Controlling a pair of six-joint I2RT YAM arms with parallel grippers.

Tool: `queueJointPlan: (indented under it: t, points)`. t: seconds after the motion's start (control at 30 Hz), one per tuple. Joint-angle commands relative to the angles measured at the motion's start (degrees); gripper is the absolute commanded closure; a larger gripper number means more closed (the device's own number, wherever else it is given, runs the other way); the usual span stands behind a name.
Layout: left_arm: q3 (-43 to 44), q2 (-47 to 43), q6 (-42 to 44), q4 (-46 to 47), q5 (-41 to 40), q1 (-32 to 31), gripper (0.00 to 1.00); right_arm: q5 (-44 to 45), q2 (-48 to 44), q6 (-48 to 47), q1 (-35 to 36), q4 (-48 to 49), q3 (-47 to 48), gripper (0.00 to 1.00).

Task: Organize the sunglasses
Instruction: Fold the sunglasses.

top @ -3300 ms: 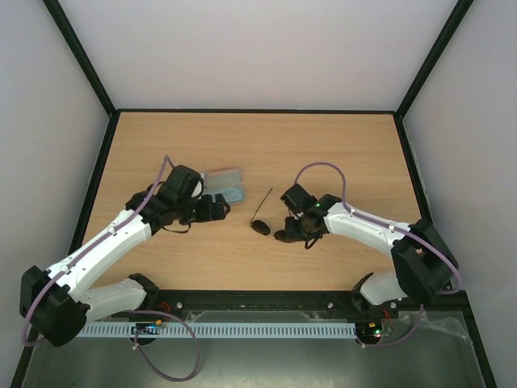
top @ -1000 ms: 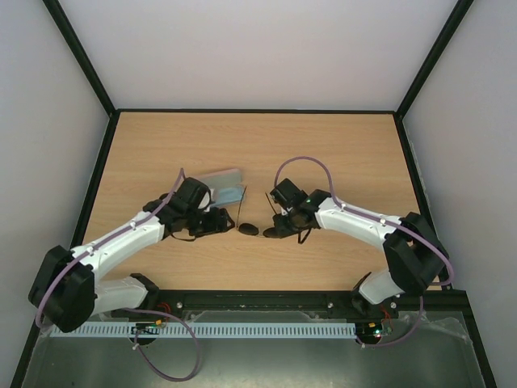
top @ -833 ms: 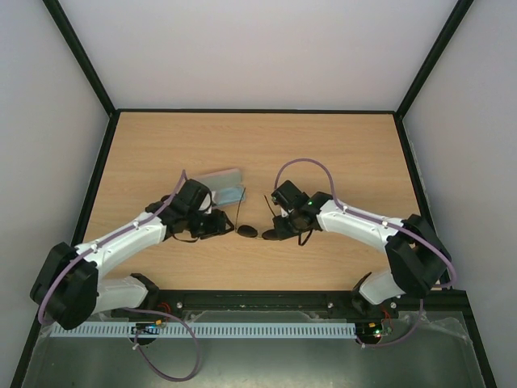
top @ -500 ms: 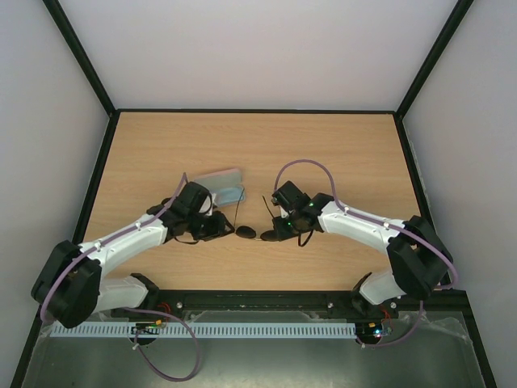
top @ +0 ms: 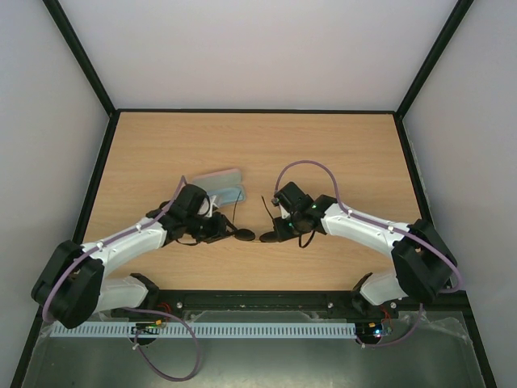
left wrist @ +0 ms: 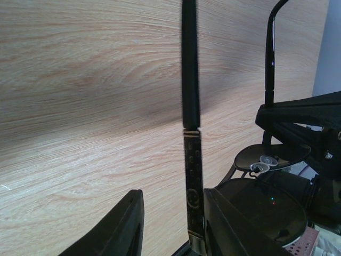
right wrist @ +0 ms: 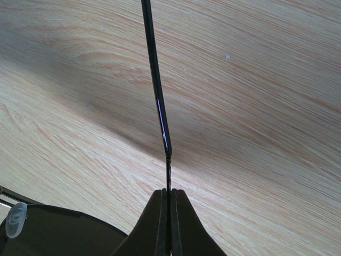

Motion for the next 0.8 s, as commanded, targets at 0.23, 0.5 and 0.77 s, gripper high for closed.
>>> queueJointPlan:
  t: [0.23,0.5,0.77]
  points:
    - [-1.27,-2.02,-1.42,1.99,3.48,0.84,0.86,-1.72,-0.96,1.04,0.38,0.71,-0.83,0.99]
    - [-1.72,-2.48,-1.62,1.65,3.28,1.04,0.97,-2.03,-0.81,1.71,0.41,1.41,-1.09,0.97]
    - [-1.58,-4.27,-1.62,0.82,3.39,2.02,0.98,-2.94,-0.99,2.58,0.45,1.99,-2.33,0.8]
